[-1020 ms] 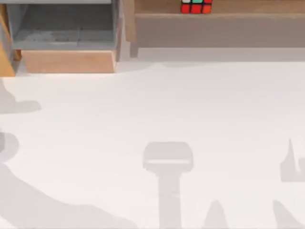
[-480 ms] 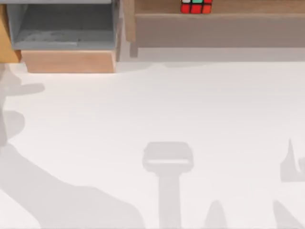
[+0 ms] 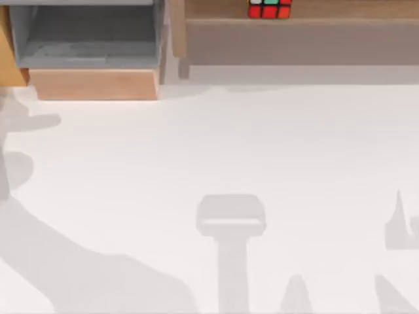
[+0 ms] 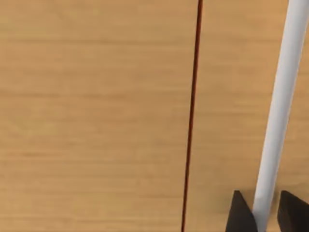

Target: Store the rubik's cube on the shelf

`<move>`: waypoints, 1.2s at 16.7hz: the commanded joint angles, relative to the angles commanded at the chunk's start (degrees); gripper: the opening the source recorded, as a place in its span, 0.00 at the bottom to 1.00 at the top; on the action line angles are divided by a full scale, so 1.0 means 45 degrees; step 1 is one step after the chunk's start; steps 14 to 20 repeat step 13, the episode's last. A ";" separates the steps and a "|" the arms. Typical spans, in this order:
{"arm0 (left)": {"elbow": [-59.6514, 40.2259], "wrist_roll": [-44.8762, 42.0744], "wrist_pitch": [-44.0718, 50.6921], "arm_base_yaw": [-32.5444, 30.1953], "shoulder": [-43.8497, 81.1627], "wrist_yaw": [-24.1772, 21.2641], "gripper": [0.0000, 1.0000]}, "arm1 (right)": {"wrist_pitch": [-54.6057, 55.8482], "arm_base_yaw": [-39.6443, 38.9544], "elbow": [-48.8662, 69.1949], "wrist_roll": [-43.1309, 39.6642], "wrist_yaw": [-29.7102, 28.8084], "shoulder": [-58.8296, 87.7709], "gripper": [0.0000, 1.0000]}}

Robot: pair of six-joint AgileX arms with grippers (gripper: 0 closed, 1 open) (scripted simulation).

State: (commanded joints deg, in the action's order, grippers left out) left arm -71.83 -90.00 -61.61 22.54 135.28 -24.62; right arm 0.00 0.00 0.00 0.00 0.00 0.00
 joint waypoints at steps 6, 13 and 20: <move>0.0000 0.0000 0.0000 0.0000 0.0000 0.0000 0.90 | 0.0000 0.0000 0.0000 0.0000 0.0000 0.0000 1.00; 0.0000 0.0000 0.0000 0.0000 0.0000 0.0000 1.00 | 0.0000 0.0000 0.0000 0.0000 0.0000 0.0000 1.00; 0.0000 0.0000 0.0000 0.0000 0.0000 0.0000 1.00 | 0.0000 0.0000 0.0000 0.0000 0.0000 0.0000 1.00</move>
